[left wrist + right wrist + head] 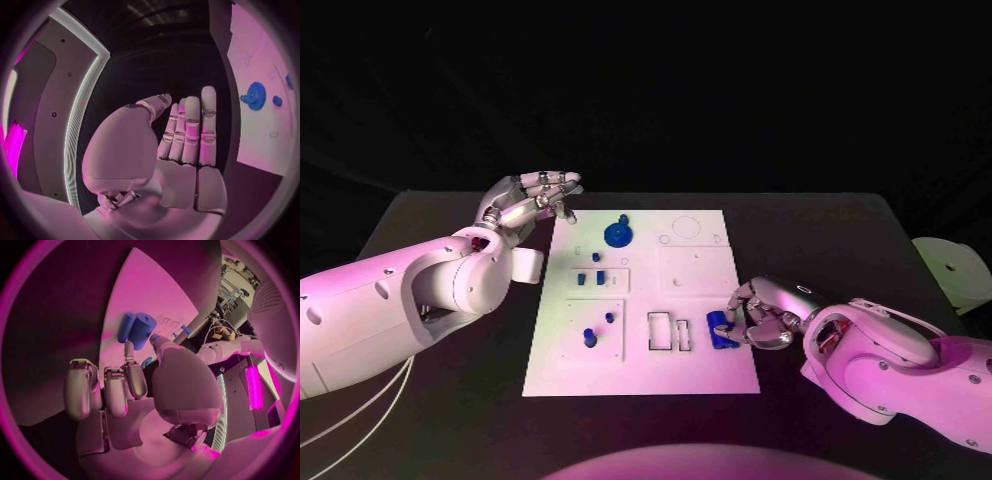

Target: Assemble the parts on the task board

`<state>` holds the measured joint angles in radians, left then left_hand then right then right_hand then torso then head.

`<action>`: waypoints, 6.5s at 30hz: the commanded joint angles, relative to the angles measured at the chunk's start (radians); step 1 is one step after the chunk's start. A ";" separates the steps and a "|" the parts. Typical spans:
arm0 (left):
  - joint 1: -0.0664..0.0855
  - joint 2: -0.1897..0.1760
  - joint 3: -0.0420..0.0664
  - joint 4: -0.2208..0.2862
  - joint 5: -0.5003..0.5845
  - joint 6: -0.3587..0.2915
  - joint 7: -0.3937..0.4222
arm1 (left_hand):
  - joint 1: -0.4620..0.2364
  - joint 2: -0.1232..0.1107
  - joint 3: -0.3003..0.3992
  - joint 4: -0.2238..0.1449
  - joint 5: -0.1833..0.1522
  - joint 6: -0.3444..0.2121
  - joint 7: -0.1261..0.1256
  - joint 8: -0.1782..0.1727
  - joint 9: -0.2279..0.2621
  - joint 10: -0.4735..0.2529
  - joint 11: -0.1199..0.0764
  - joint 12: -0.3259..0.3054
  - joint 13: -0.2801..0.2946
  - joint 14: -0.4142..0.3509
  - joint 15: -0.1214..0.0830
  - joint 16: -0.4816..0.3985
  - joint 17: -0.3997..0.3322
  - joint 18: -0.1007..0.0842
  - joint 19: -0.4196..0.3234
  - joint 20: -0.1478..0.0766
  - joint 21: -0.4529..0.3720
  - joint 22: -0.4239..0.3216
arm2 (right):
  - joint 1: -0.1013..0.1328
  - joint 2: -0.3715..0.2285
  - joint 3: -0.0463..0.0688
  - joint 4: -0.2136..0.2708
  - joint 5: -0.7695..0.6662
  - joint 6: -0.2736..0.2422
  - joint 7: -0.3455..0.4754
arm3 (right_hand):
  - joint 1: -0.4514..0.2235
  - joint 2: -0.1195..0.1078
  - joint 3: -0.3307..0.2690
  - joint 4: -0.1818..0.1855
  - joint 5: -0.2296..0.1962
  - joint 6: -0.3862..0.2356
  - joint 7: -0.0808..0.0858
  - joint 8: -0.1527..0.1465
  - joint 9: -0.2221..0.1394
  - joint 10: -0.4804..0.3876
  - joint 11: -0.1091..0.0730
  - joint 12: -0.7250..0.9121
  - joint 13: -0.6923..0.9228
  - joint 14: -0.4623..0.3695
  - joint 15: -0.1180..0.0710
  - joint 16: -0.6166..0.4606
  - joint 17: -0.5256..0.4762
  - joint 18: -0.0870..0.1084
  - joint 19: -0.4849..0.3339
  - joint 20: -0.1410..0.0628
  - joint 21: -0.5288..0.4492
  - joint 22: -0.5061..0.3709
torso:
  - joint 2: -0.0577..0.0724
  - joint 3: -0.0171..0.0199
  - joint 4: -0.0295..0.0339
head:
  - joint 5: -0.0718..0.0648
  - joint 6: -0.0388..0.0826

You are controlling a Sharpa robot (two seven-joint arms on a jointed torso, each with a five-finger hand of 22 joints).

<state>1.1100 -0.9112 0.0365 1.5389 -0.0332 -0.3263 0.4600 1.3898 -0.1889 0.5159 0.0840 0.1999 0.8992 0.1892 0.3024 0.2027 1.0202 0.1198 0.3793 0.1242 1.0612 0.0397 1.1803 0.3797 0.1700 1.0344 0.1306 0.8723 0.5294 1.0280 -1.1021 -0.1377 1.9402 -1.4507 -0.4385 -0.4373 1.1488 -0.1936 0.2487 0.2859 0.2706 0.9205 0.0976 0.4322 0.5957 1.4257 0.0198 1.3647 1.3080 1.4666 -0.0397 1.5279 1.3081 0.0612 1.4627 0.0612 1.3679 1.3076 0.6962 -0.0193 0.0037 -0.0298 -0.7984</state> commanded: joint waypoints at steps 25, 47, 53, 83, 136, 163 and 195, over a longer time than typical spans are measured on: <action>0.000 -0.002 0.000 0.000 -0.004 0.013 0.003 | -0.004 0.007 0.003 -0.004 0.002 -0.007 0.000 0.006 -0.001 -0.007 -0.001 0.008 0.002 -0.004 0.002 0.000 -0.001 0.014 -0.007 0.002 -0.004 -0.002 | -0.050 0.094 -0.001 -0.051 -0.079 0.039 -0.062 | -0.020 0.002 -0.028 0.006 -0.019 0.001 -0.006 0.006 0.005 0.004 -0.005 0.001 0.033 0.081 -0.011 0.003 0.141 -0.017 0.024 -0.003 -0.005 0.188 | 0.000 -0.0011 0.0011 | -0.002 0.002; 0.000 -0.003 0.000 -0.002 -0.004 0.015 0.002 | -0.005 0.008 0.003 -0.003 0.002 -0.008 0.000 0.006 -0.001 -0.008 -0.001 0.009 0.002 -0.004 0.002 0.000 -0.001 0.014 -0.007 0.002 -0.004 -0.002 | -0.052 0.081 0.003 -0.006 -0.034 -0.122 -0.011 | 0.060 0.069 -0.001 0.000 0.041 0.048 -0.028 0.015 0.009 0.018 -0.024 0.009 0.050 0.083 -0.027 0.007 0.152 -0.020 0.032 -0.016 0.009 0.197 | -0.003 -0.0015 -0.0012 | 0.004 0.005; -0.001 -0.003 0.000 -0.002 -0.004 0.016 0.002 | -0.006 0.008 0.003 -0.003 0.002 -0.008 0.000 0.006 -0.001 -0.010 -0.001 0.009 0.002 -0.004 0.003 0.000 -0.002 0.014 -0.007 0.002 -0.004 -0.002 | -0.046 0.089 0.006 0.010 0.016 -0.124 0.011 | 0.071 0.085 0.014 0.002 -0.003 0.053 -0.029 0.011 0.007 0.020 -0.026 0.008 0.052 0.083 -0.029 0.008 0.154 -0.020 0.034 -0.019 0.010 0.198 | -0.001 -0.0016 0.0019 | 0.003 0.007; -0.002 -0.004 0.000 0.001 -0.004 0.020 0.000 | -0.006 0.008 0.003 -0.003 0.002 -0.008 0.000 0.006 -0.001 -0.010 -0.001 0.009 0.002 -0.004 0.003 0.000 -0.002 0.014 -0.007 0.002 -0.004 -0.002 | -0.044 0.206 0.007 -0.057 0.055 -0.031 0.015 | -0.074 0.111 -0.035 0.007 0.012 0.107 -0.046 0.027 0.022 0.034 -0.040 0.007 0.062 0.084 -0.040 0.008 0.154 -0.019 0.032 -0.028 -0.001 0.200 | 0.000 -0.0016 0.0009 | 0.011 0.010; -0.002 -0.011 0.000 0.003 -0.004 0.023 -0.004 | -0.008 0.009 0.003 -0.003 0.002 -0.009 0.000 0.007 -0.001 -0.013 -0.001 0.011 0.002 -0.004 0.003 0.001 -0.002 0.014 -0.007 0.002 -0.005 -0.002 | -0.045 0.161 0.007 -0.019 0.013 -0.030 0.066 | -0.013 0.170 -0.258 0.002 -0.092 0.097 -0.057 0.065 0.059 0.051 -0.050 0.014 0.099 0.086 -0.048 0.012 0.168 -0.020 0.040 -0.037 -0.002 0.209 | -0.001 -0.0020 -0.0001 | 0.020 0.011; -0.002 -0.013 0.000 0.005 -0.004 0.023 -0.005 | -0.008 0.010 0.004 -0.004 0.002 -0.009 0.000 0.009 -0.001 -0.015 -0.001 0.014 0.002 -0.005 0.003 0.001 -0.003 0.014 -0.008 0.002 -0.006 -0.003 | -0.045 0.203 0.006 -0.062 0.011 0.013 0.065 | 0.080 0.175 -0.256 -0.003 -0.095 0.100 -0.060 0.058 0.052 0.057 -0.052 0.020 0.109 0.087 -0.050 0.013 0.171 -0.021 0.040 -0.039 -0.002 0.209 | -0.001 -0.0024 0.0000 | 0.019 0.011; -0.002 -0.013 -0.002 0.002 -0.004 0.021 -0.006 | -0.008 0.010 0.004 -0.004 0.002 -0.009 0.000 0.009 -0.001 -0.015 -0.001 0.014 0.002 -0.005 0.003 0.001 -0.003 0.014 -0.008 0.002 -0.006 -0.003 | 0.013 -0.013 0.006 0.002 0.021 -0.051 0.040 | 0.115 0.159 -0.301 0.002 -0.081 0.035 -0.021 -0.013 0.014 -0.004 -0.019 -0.098 0.022 0.078 -0.024 -0.002 0.133 -0.010 0.018 -0.019 -0.066 0.193 | -0.003 -0.0016 -0.0069 | 0.002 0.016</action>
<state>1.1076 -0.9259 0.0341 1.5394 -0.0339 -0.3181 0.4489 1.3859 -0.1850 0.5160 0.0840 0.1999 0.8992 0.1892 0.3061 0.2027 1.0133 0.1198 0.3863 0.1255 1.0612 0.0397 1.1803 0.3776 0.1701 1.0344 0.1307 0.8723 0.5282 1.0420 -1.1093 -0.1299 1.9382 -1.3927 -0.5306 -0.3638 1.2531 -0.0372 -0.0471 0.2880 0.1917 0.9584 0.0739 0.4252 0.6110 1.4289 -0.0016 1.2701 1.3072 1.4681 -0.0697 1.5294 1.3080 0.0525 1.4660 0.0364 1.2990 1.3074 0.6936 -0.0211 -0.0008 -0.0251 -0.7827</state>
